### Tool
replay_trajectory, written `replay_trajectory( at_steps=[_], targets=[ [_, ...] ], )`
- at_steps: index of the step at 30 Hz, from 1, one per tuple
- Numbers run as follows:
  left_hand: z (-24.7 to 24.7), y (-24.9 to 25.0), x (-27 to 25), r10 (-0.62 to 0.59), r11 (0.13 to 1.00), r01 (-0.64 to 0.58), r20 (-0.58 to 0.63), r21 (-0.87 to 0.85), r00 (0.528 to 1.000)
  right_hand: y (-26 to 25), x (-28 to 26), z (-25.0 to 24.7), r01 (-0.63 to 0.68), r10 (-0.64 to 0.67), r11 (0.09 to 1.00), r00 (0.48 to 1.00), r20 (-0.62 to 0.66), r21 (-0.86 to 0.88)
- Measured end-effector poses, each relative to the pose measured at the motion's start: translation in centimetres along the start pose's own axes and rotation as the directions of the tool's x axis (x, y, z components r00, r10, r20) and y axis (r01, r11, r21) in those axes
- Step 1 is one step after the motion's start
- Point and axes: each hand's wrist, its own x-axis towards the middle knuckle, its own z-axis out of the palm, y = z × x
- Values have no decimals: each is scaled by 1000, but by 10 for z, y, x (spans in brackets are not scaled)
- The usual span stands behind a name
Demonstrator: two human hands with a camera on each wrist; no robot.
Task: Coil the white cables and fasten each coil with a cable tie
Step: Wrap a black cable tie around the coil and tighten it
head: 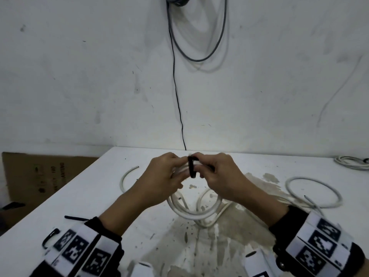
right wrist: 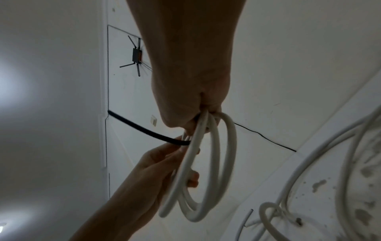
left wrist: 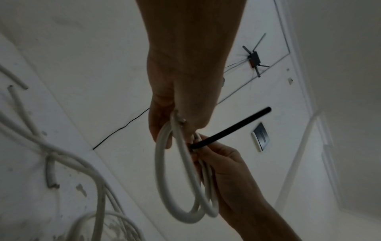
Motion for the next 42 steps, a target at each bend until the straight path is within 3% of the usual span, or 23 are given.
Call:
replay_trajectory(
  at_steps=[4, 7, 10, 12, 15, 17, 19, 22, 27, 33, 38, 42],
  targets=[
    [14, -8, -2, 196, 956, -163, -117, 246, 974, -1, -1, 4, 43, -42, 998, 999, 11, -42],
    [27, -14, -6, 216, 928, -181, -77, 325, 973, -2, 0, 3, 79, -76, 995, 996, 55, -61],
    [27, -11, -10, 92, 993, -87, -67, 77, 993, -2, -1, 2, 141, -140, 990, 988, 59, -19],
    [24, -3, -11, -10, 981, -1, -58, -193, 998, -1, -3, 4, 202, -202, 979, 979, 14, -5],
    [18, 6, -9, -193, 751, 180, 49, -635, 980, -3, -7, 5, 276, -276, 961, 959, -60, -2],
    [14, 9, -8, -253, 583, 281, 159, -762, 954, -3, -7, 3, 289, -289, 957, 954, -72, -17],
    [13, 10, -6, -273, 508, 342, 229, -790, 934, 1, -4, 3, 286, -288, 957, 955, -68, -40],
    [17, 9, -5, -285, 607, 294, 143, -738, 948, 4, -1, 4, 248, -248, 969, 965, -84, -8],
    [25, 11, -4, -308, 701, 155, -99, -696, 946, -8, -2, 1, 32, -28, 944, 999, -18, 328],
    [26, 19, -3, -308, 801, 87, -283, -593, 909, -10, 1, 1, 8, 21, 956, 995, -96, 292],
    [22, 20, 1, -288, 876, 148, -251, -460, 924, -5, -5, 3, 57, -46, 980, 997, -60, 190],
    [25, 18, 0, -305, 849, 181, -180, -497, 935, -6, -8, 5, 128, -122, 990, 989, -81, 66]
  ],
)
